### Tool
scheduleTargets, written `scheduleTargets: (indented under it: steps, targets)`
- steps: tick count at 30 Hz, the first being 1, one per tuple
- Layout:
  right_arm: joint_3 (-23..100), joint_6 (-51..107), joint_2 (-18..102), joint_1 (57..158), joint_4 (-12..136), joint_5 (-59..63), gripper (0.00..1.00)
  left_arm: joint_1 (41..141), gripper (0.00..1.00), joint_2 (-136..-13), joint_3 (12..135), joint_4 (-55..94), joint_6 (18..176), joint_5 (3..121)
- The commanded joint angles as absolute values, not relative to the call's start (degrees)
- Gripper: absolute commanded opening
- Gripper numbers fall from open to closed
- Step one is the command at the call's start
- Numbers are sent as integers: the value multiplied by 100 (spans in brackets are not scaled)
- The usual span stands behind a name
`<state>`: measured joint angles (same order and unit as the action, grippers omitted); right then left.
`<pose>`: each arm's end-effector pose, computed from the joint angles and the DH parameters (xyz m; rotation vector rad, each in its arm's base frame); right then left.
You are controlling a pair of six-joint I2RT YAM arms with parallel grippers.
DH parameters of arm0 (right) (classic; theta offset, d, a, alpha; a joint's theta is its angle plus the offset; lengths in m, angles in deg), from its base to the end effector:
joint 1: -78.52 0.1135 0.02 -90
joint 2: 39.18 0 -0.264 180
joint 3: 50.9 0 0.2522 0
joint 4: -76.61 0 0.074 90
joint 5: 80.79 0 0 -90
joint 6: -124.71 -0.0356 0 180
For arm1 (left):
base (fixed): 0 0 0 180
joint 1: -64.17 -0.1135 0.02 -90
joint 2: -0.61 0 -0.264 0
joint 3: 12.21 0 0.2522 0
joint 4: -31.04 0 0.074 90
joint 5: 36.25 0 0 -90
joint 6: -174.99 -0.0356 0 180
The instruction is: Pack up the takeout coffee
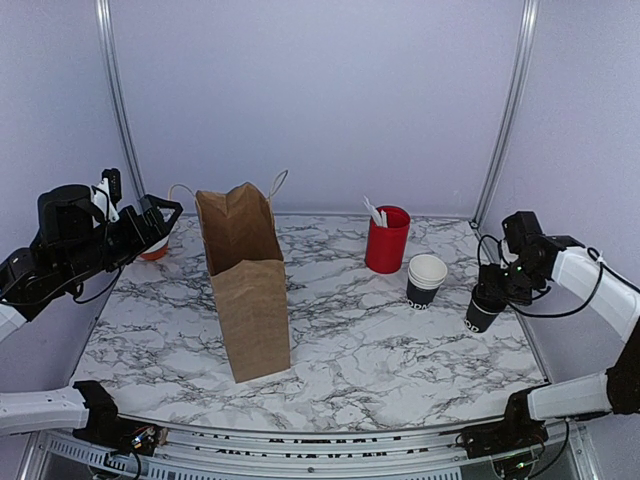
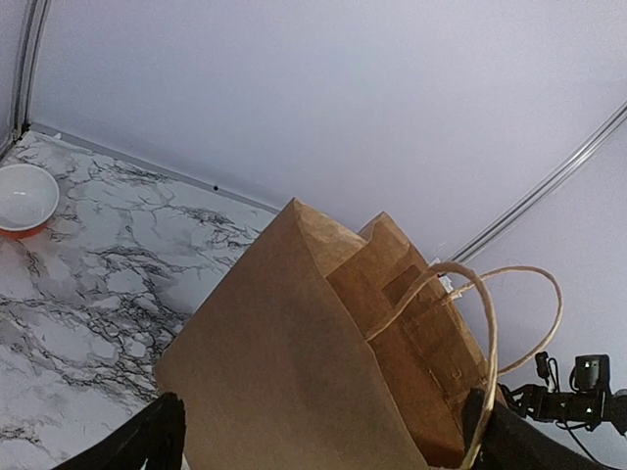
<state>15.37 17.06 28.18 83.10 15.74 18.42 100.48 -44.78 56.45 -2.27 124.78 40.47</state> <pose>0.2216 0.0120 0.2560 0.3519 2.6073 -0.0813 0.1445 -0.0960 0.3821 -0.2298 1.7900 -0.7636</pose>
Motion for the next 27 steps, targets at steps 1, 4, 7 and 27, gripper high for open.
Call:
scheduleTargets:
  steps: [1,4,7,27]
  targets:
    - [1482,1783,2908,8257,1804,1670,81,10011,99,-4405,5597,-118,12428,4127]
    - [1463,1769,2944,8257,1850,1689,80,9999,99,-4407,5589,-120,12442,4135]
    - [1441,1760,2977,8262,1883,1693,79,9994,99,-4396,5570,-113,12462,4136]
    - [1900,1783,2631,8281,1622,1756,62,9976,99,-4400,5578,-112,12497,4079]
